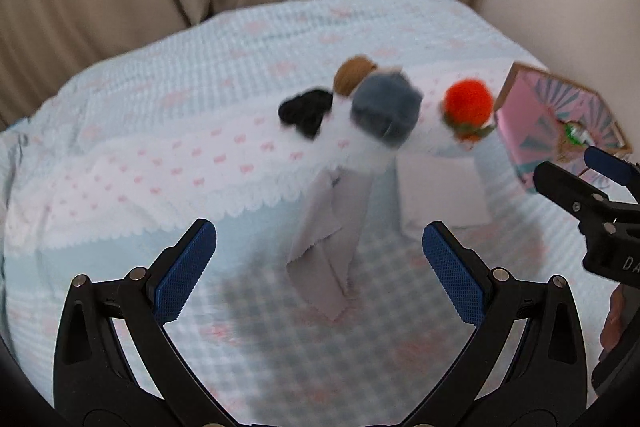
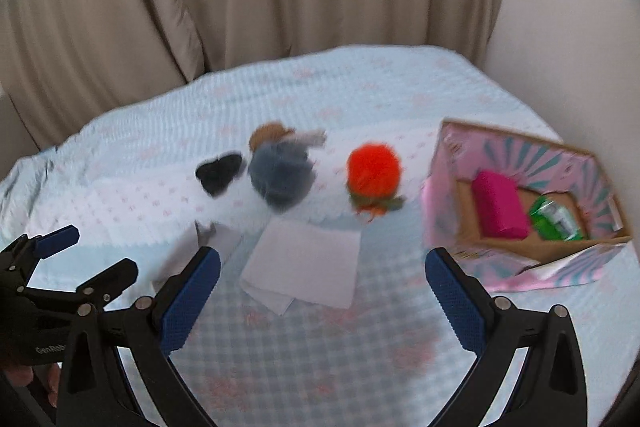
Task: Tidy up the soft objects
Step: 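Grasp the grey cloth with the left tool while the right tool grasps the white wipe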
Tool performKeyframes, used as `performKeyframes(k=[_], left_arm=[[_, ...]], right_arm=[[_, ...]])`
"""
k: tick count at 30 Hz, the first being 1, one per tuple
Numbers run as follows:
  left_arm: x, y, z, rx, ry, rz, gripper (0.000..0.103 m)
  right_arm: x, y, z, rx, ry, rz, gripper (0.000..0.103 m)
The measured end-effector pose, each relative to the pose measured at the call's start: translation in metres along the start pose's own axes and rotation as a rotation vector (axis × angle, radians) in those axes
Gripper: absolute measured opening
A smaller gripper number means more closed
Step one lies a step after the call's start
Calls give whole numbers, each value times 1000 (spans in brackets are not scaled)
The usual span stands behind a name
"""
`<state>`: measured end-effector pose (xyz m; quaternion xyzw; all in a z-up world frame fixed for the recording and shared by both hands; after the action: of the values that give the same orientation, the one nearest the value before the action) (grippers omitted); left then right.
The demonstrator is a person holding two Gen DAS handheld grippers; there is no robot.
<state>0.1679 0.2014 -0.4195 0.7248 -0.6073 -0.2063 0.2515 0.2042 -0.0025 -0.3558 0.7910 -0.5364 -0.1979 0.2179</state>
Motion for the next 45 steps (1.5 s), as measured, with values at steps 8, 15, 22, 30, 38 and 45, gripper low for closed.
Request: performKeyframes(k=[8, 15, 22, 30, 38, 45], left_arm=[[2, -53, 47, -25, -50, -8, 103], [18, -80, 67, -19, -141, 1, 98], [15, -93, 62, -31, -84, 43, 93], [23, -96, 55, -16, -111, 72, 67], [24, -91, 53, -7, -129, 85, 24], [14, -91, 48, -17, -89, 86, 9]], right_arm=[[-18, -66, 52, -60, 32, -35, 102], [-20, -103, 72, -82, 41, -39, 102], [-25, -127, 78, -114, 45, -33, 102], [-30, -130, 73, -101, 50, -34, 74], [-40, -131, 71, -91, 81, -63, 39], [-56, -130, 68, -93, 109, -119, 11]])
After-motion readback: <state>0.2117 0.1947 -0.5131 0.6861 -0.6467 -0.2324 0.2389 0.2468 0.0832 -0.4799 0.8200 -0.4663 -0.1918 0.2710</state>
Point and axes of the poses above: each gripper's, at about its wrist camera, not at the fingertips, and y roughly against the way its jaws point, x to its right, z to its underside, the point moved 2 cm from there along -y, roughly the way its jaws point, and after that the axes turned 12 degrees about x, right-handed, at the moved point
